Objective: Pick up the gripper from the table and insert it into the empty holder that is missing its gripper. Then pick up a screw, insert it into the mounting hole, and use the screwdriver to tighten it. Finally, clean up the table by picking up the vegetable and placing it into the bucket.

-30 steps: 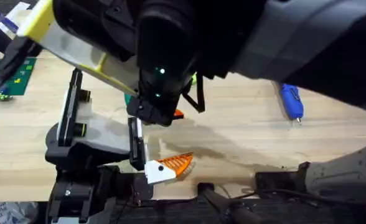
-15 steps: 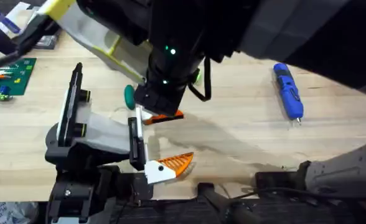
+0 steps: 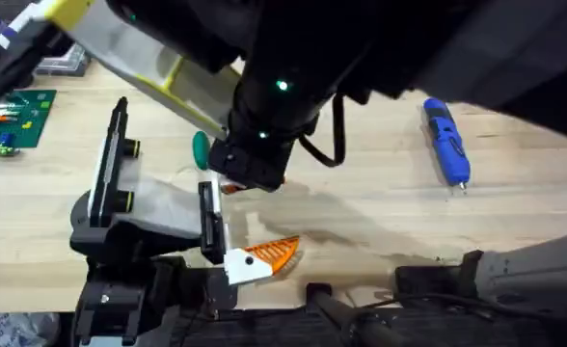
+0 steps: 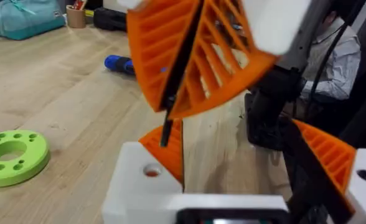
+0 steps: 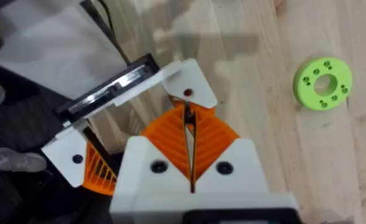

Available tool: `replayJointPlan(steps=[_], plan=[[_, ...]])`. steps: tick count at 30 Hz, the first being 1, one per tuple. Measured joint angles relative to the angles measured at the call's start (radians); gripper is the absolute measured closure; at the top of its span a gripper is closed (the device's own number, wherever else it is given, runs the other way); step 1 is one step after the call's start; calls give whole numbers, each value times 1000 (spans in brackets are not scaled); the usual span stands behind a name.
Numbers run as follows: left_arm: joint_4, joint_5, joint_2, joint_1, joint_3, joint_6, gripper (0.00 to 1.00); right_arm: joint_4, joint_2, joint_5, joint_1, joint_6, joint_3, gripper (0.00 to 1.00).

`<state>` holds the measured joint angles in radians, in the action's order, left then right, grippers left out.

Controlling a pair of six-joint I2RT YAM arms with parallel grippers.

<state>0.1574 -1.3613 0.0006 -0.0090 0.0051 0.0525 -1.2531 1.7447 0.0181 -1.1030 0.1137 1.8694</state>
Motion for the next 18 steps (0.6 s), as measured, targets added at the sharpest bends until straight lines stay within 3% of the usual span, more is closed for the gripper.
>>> replayJointPlan(steps=[18], plan=[[0,0,0,0,0,0,15,18,6,-10,0,-1,-2,991]])
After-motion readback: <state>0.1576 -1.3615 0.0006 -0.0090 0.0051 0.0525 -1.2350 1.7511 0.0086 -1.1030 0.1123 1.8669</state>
